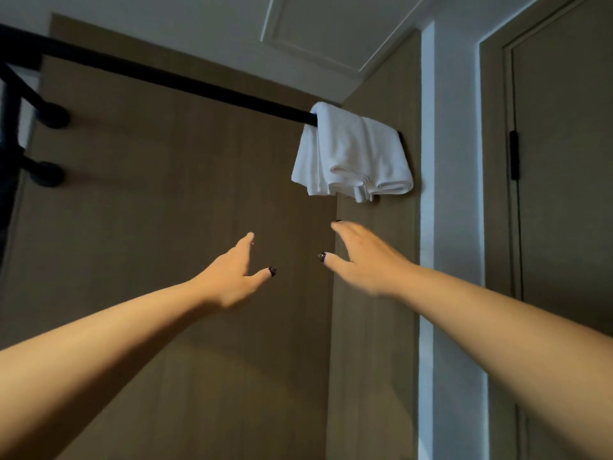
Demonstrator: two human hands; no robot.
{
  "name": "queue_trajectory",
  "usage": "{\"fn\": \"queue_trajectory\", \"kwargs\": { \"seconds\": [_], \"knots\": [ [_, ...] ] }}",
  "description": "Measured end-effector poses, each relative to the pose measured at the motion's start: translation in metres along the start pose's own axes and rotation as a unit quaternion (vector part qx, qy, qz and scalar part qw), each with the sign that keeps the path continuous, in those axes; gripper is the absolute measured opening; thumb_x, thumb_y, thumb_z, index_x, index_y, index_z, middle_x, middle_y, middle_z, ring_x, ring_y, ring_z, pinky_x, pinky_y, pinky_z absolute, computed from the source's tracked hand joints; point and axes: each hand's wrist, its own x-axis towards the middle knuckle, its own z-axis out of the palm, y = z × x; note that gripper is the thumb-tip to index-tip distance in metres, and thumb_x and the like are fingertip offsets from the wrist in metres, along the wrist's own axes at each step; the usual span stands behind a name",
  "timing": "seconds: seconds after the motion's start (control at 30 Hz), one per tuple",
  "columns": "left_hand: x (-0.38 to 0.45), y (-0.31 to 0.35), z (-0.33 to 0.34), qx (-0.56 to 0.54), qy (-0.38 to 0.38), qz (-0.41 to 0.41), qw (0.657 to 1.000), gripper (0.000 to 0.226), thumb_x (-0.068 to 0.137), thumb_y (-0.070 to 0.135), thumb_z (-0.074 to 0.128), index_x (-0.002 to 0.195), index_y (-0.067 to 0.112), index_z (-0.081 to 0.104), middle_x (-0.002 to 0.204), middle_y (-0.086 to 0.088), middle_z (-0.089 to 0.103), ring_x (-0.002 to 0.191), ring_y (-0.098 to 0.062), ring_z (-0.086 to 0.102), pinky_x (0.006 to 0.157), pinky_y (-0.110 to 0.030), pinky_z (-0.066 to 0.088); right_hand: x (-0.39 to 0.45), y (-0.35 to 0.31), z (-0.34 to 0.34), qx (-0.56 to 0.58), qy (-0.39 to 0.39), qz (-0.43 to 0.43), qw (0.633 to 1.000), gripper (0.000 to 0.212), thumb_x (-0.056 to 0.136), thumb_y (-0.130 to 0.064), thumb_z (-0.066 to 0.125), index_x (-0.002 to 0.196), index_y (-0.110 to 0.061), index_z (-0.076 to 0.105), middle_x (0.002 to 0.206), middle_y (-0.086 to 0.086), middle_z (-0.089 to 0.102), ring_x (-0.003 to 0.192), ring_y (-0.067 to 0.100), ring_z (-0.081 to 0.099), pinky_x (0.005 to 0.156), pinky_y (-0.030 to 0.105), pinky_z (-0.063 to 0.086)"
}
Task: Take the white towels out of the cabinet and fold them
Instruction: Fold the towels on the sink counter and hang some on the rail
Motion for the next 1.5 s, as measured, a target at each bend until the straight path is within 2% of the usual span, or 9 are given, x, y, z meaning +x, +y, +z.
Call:
{"fn": "queue_trajectory", "kwargs": {
  "seconds": [0.17,0.3,0.4,0.77,0.97,1.13,1.2,1.3,1.5],
  "knots": [
    [-0.071,-0.022,0.025,-0.005,-0.043,-0.049,0.998,0.085,0.099,0.046,0.049,0.158,0.017,-0.004,0.165,0.000,0.014,0.150,-0.016,0.019,0.120,-0.030,0.018,-0.052,-0.016,0.024,0.015,-0.066,0.007,0.998,0.073,0.101,-0.049,0.040,0.157,-0.013,0.011,0.165,0.002,0.008,0.152,0.018,0.005,0.120,0.034,0.010],
    [-0.121,-0.038,0.021,0.036,-0.059,-0.058,0.996,0.084,0.099,0.050,0.044,0.158,0.020,-0.007,0.165,0.003,0.014,0.150,-0.014,0.019,0.116,-0.027,0.019,-0.086,-0.044,0.042,0.052,-0.088,-0.017,0.995,0.072,0.101,-0.051,0.037,0.157,-0.016,0.010,0.165,-0.001,0.006,0.152,0.014,0.002,0.119,0.030,0.007],
    [-0.158,-0.053,0.009,0.089,-0.071,-0.053,0.992,0.082,0.099,0.053,0.039,0.157,0.022,-0.009,0.166,0.006,0.002,0.151,-0.012,0.014,0.116,-0.026,0.017,-0.113,-0.073,0.056,0.090,-0.100,-0.042,0.990,0.071,0.100,-0.052,0.037,0.157,-0.017,0.011,0.165,-0.003,0.009,0.151,0.010,0.000,0.119,0.029,0.006],
    [-0.284,-0.158,-0.075,0.164,-0.132,-0.058,0.976,0.075,0.102,0.049,0.038,0.158,0.022,-0.002,0.166,0.007,-0.002,0.151,-0.007,-0.004,0.120,-0.027,0.011,-0.164,-0.225,0.132,0.134,-0.171,-0.075,0.973,0.069,0.100,-0.055,0.036,0.157,-0.025,0.010,0.164,-0.011,0.006,0.150,0.004,-0.003,0.121,0.028,0.007],
    [-0.340,-0.232,-0.113,0.160,-0.177,-0.088,0.967,0.070,0.100,0.056,0.033,0.158,0.030,0.002,0.165,0.015,0.000,0.150,-0.003,-0.003,0.122,-0.036,0.017,-0.173,-0.303,0.188,0.184,-0.186,-0.050,0.964,0.071,0.097,-0.058,0.039,0.156,-0.031,0.010,0.163,-0.016,0.005,0.146,-0.002,-0.004,0.113,0.021,0.006],
    [-0.373,-0.281,-0.113,0.096,-0.163,-0.118,0.975,0.066,0.102,0.050,0.037,0.158,0.026,0.011,0.164,0.014,0.009,0.151,-0.005,0.004,0.118,-0.024,0.013,-0.180,-0.346,0.231,0.212,-0.228,-0.034,0.950,0.075,0.096,-0.056,0.047,0.156,-0.030,0.011,0.163,-0.016,0.003,0.149,0.006,0.004,0.112,0.022,0.013],
    [-0.382,-0.297,-0.106,0.069,-0.156,-0.128,0.977,0.064,0.102,0.047,0.039,0.157,0.025,0.014,0.162,0.015,0.014,0.151,-0.008,0.010,0.114,-0.020,0.016,-0.180,-0.357,0.249,0.211,-0.249,-0.039,0.944,0.076,0.096,-0.054,0.049,0.156,-0.029,0.009,0.163,-0.017,0.002,0.150,0.008,0.006,0.110,0.021,0.013],
    [-0.389,-0.324,-0.094,0.056,-0.166,-0.145,0.974,0.067,0.102,0.048,0.038,0.158,0.028,0.006,0.164,0.016,0.003,0.150,-0.003,0.001,0.115,-0.018,0.006,-0.172,-0.369,0.273,0.199,-0.272,-0.052,0.940,0.078,0.096,-0.053,0.049,0.156,-0.028,0.007,0.162,-0.017,0.001,0.149,0.009,0.006,0.111,0.021,0.012],
    [-0.386,-0.379,-0.065,0.017,-0.173,-0.208,0.963,0.070,0.101,0.049,0.040,0.157,0.032,0.004,0.165,0.015,0.002,0.150,-0.002,0.002,0.122,-0.026,0.011,-0.145,-0.370,0.323,0.197,-0.315,-0.060,0.926,0.076,0.097,-0.047,0.049,0.157,-0.028,0.007,0.163,-0.016,-0.001,0.150,0.011,0.009,0.116,0.026,0.019]
  ]
}}
